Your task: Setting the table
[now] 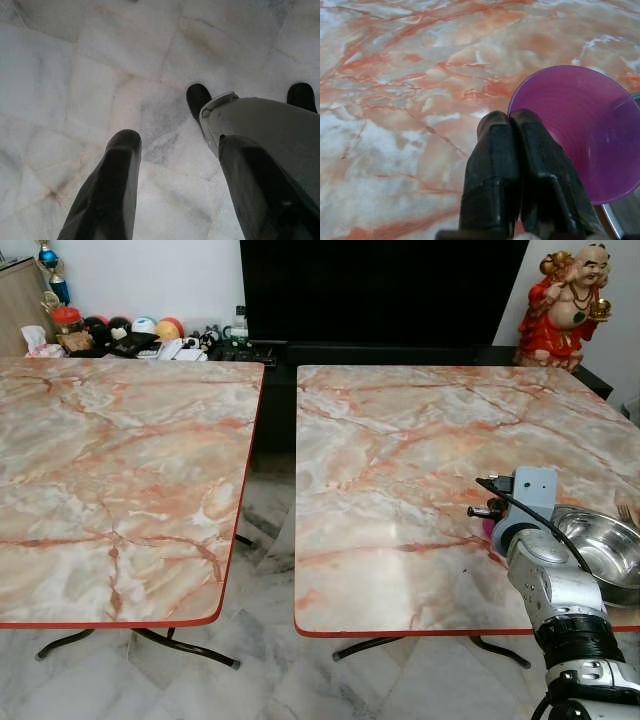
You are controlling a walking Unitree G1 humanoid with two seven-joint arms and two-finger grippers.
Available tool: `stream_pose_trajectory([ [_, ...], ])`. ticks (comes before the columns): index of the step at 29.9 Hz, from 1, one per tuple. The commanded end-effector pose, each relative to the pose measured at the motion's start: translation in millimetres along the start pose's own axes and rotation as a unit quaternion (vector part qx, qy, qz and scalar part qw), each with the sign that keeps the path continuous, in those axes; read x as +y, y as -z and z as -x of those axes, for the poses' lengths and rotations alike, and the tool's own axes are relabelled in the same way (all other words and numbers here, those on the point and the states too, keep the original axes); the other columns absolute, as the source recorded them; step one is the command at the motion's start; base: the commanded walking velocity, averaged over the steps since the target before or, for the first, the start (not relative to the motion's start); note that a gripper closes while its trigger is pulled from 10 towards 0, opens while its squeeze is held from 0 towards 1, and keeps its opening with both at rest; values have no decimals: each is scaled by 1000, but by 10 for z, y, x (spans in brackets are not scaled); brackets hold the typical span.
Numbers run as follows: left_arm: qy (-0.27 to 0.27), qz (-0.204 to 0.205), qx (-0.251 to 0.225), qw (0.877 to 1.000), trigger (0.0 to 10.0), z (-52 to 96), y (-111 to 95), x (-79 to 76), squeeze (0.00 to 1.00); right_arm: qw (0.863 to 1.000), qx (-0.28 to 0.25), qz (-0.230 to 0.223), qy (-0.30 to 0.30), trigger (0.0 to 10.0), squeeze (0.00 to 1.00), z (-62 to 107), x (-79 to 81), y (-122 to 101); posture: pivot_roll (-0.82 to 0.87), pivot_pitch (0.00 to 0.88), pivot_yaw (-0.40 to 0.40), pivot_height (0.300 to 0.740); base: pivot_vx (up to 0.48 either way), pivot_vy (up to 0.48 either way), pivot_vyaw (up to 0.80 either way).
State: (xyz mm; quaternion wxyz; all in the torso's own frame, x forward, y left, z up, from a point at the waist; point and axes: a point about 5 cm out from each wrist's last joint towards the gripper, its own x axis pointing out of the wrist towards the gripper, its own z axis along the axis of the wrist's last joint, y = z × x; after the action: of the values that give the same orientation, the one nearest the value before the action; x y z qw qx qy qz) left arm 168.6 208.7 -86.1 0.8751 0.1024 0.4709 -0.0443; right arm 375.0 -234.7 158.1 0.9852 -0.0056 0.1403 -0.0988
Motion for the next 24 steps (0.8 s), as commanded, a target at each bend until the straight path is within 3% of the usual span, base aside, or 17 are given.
stream_pose_trajectory([
  [1,-4,1,10,1000,10000,10,51,11,0,1000,-10,-7,1,10000,400,6,-24,-44,-32,80,-12,740,0,0,0],
  [21,-10,1,7,1000,10000,6,30,22,0,999,-40,-17,3,10000,392,10,-38,-146,-34,78,-14,740,0,0,0],
  [24,-9,1,8,1000,10000,8,38,23,0,999,-37,-16,1,10000,514,9,-34,-134,-34,78,-14,740,0,0,0],
])
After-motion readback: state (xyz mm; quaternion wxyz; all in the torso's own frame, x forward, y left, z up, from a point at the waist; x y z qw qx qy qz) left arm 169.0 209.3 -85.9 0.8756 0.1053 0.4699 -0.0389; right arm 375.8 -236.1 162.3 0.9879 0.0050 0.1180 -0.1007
